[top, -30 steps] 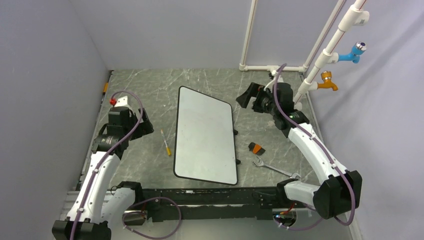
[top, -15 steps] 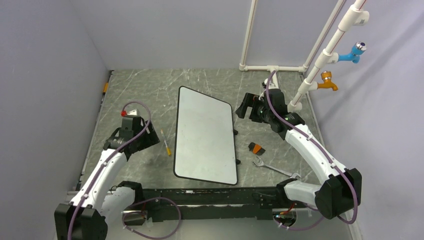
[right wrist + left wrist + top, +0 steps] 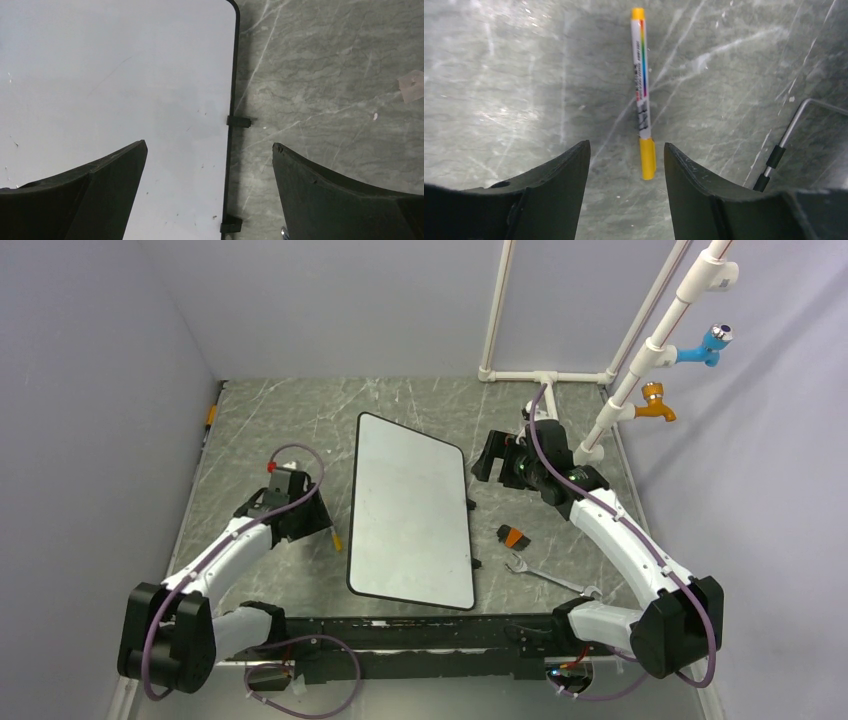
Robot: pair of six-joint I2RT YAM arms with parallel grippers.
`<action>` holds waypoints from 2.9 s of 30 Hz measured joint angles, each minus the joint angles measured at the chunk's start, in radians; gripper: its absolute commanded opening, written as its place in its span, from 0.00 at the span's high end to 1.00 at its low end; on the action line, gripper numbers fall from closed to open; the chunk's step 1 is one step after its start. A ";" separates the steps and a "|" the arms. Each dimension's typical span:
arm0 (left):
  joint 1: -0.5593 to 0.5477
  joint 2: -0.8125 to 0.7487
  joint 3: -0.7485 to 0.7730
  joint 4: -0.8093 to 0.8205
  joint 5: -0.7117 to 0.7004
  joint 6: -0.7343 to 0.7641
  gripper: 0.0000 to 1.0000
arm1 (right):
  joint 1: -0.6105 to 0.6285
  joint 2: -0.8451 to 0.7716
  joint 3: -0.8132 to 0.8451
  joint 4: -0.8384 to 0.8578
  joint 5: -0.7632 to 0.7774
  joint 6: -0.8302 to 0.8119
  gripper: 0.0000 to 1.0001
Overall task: Write a sentence on the whiteboard
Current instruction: Pick up the whiteboard marker from the center of the board, then open the pen cap of the whiteboard marker.
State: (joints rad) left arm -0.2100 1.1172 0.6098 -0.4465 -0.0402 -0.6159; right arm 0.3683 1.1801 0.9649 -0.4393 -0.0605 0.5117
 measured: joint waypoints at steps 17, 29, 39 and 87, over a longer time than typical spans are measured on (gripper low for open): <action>-0.163 0.109 -0.058 0.044 -0.056 -0.061 0.61 | 0.000 0.000 0.000 -0.019 -0.001 -0.015 0.01; -0.180 0.151 -0.044 0.101 -0.062 -0.089 1.00 | 0.000 0.003 0.000 -0.020 -0.001 -0.023 0.01; -0.180 0.087 -0.044 0.043 -0.074 -0.075 1.00 | 0.002 0.023 0.003 -0.021 -0.084 -0.047 0.01; -0.240 -0.189 0.571 -0.334 0.288 0.565 1.00 | 0.171 -0.069 0.194 0.207 -0.375 0.055 0.00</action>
State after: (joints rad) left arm -0.4496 0.9279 1.1812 -0.7803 0.2478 -0.0513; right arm 0.5396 1.1114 1.1591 -0.2321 -0.4355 0.5671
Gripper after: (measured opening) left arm 0.034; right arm 0.993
